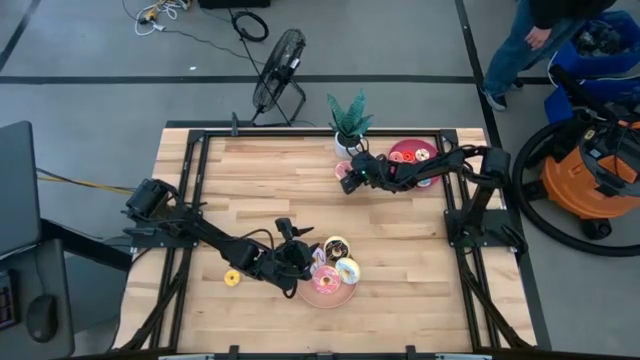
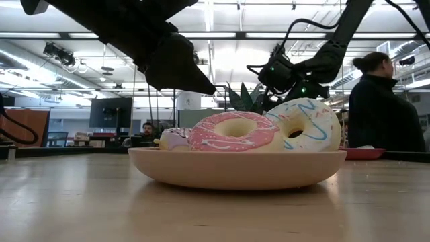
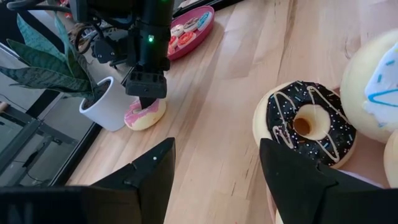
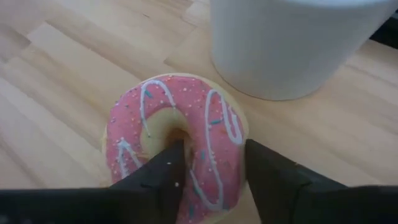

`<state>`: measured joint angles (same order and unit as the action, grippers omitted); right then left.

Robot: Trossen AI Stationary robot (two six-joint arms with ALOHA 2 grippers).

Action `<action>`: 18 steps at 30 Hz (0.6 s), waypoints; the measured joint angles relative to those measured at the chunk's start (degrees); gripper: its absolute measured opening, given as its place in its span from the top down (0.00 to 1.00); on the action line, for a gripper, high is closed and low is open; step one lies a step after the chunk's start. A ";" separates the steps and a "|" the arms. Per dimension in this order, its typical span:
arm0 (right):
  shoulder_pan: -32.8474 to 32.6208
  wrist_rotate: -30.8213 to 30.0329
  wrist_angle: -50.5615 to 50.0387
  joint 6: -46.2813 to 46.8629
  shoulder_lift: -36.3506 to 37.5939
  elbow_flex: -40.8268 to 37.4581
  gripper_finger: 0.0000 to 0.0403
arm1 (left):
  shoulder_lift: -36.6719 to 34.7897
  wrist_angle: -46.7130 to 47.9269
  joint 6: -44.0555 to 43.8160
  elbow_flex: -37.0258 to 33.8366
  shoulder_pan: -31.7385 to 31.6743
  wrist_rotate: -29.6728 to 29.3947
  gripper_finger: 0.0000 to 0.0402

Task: Pick & Place donuts
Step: Put the large pink donut on the pink plate

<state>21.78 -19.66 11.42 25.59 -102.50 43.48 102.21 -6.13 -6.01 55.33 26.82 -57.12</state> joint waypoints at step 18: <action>-3.28 -4.60 -0.93 -11.07 5.00 -0.07 0.90 | 0.00 0.04 -0.41 0.00 0.08 0.00 0.41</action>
<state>18.49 -24.26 10.49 14.52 -97.50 43.42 102.21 -6.09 -6.42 55.33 26.89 -57.12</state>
